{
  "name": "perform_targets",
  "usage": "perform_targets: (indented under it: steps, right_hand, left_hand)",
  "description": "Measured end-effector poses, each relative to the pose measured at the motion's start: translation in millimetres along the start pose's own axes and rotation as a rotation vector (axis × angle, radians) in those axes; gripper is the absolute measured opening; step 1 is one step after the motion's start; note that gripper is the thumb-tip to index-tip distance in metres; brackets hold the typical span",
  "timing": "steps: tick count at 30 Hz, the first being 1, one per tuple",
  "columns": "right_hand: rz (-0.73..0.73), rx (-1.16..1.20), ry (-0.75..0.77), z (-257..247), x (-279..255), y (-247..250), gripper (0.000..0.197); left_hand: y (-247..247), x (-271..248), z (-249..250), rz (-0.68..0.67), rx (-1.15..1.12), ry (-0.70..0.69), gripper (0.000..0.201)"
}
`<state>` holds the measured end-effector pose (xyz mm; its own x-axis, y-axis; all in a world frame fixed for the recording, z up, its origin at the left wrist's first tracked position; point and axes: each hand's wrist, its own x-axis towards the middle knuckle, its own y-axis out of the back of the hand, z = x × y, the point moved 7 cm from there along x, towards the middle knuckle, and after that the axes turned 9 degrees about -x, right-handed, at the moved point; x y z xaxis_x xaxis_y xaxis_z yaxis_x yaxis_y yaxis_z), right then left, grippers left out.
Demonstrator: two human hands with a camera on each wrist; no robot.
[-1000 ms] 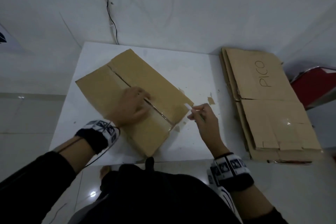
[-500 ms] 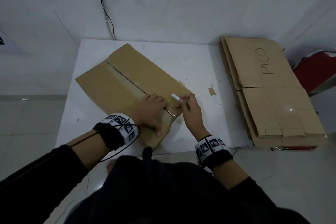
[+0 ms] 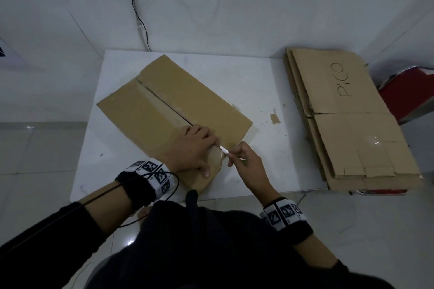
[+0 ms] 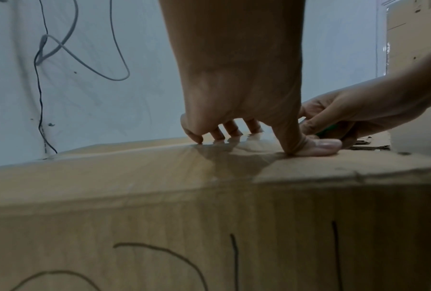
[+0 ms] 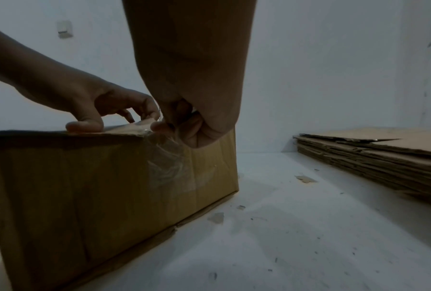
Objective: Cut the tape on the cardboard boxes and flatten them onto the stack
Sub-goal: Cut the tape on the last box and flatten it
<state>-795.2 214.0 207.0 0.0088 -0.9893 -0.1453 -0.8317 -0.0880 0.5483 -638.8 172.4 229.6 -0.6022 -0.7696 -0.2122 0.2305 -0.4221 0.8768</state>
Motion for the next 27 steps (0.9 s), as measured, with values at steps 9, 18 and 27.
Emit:
perform_targets:
  steps: [9,18,27]
  right_hand:
    - [-0.026,-0.091,0.054,-8.2,2.8,-5.3,0.021]
    - [-0.035,0.004,-0.046,-4.5,-1.2,-11.5,0.02]
    - [-0.088,-0.02,-0.074,-1.8,-7.9,-7.3,0.02]
  left_hand:
    - [-1.1,-4.4,-1.1,0.049,-0.002,-0.033,0.08]
    - [-8.2,-4.7,-4.3,0.087,-0.021,-0.056,0.078]
    - [-7.9,-4.2,0.4,0.096,-0.065,-0.048,0.069]
